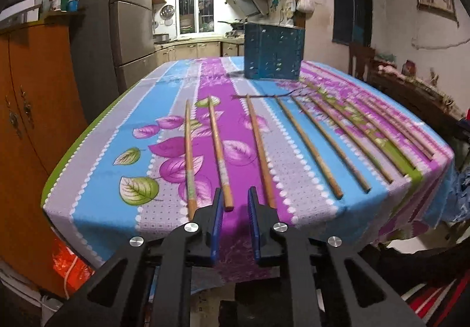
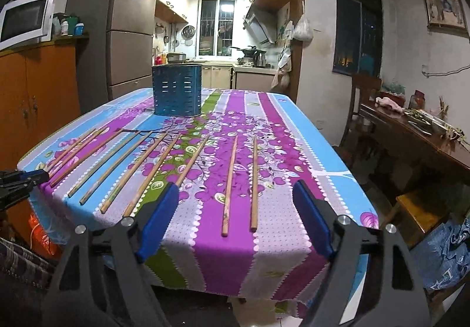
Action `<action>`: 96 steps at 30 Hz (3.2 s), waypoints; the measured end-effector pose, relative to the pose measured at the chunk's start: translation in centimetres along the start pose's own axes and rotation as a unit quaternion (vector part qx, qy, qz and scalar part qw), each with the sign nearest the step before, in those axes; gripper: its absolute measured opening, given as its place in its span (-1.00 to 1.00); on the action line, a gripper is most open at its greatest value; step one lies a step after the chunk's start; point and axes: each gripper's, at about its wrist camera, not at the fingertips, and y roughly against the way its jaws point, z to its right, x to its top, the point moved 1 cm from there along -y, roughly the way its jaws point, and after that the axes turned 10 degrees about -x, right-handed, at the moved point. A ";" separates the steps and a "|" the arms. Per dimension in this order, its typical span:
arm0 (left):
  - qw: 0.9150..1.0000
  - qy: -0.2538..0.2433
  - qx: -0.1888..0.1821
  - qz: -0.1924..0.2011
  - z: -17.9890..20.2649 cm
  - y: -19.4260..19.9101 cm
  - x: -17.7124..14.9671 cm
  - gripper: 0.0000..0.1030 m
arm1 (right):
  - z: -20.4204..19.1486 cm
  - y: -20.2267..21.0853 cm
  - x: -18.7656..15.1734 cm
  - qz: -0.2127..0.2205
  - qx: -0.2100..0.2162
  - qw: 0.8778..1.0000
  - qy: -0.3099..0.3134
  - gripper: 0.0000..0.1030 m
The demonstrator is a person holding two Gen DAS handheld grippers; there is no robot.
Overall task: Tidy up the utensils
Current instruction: 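Lower the left tool toward one chopstick while the right tool lowers toward another, then close the left tool on a wooden chopstick while the right tool closes on another, then lift the left tool's chopstick toward the blue holder while the right tool carries its own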
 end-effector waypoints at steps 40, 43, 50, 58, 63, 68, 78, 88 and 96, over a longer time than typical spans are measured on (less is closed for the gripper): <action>1.000 0.006 0.001 0.029 -0.6 0.0 -0.7 -0.83 | -2.4 -4.8 -3.5 -0.074 -0.024 0.995 0.057 -0.72; 1.000 0.005 0.001 0.028 -0.6 -0.1 -0.8 -0.83 | -2.3 -5.1 -3.7 -0.079 -0.017 0.995 0.050 -0.73; 1.000 0.003 0.001 0.027 -0.5 -0.1 -0.7 -0.83 | -2.5 -5.2 -3.6 -0.079 -0.011 0.995 0.057 -0.78; 1.000 -0.002 -0.002 0.024 -0.7 -0.2 -0.7 -0.83 | -2.4 -5.1 -3.9 -0.075 -0.007 0.996 0.044 -0.87; 1.000 -0.012 -0.004 0.025 -0.4 -0.2 -0.7 -0.83 | -2.7 -5.0 -3.9 -0.074 -0.010 0.996 0.045 -0.90; 0.999 -0.014 -0.005 0.036 -0.3 0.5 -0.5 -0.84 | -2.4 -3.8 -2.9 -0.058 0.000 0.998 0.034 -0.91; 0.996 -0.013 -0.006 0.090 -0.7 4.2 2.2 -0.85 | -1.6 0.5 3.4 0.038 0.027 0.999 0.017 -0.91; 0.986 -0.003 -0.047 0.160 -2.0 6.5 10.7 -0.85 | -0.3 0.3 12.2 0.108 0.089 0.990 -0.006 -0.91; 0.980 -0.027 -0.060 0.186 -2.5 5.3 17.7 -0.85 | -0.1 -2.0 17.8 0.120 0.115 0.986 0.005 -0.91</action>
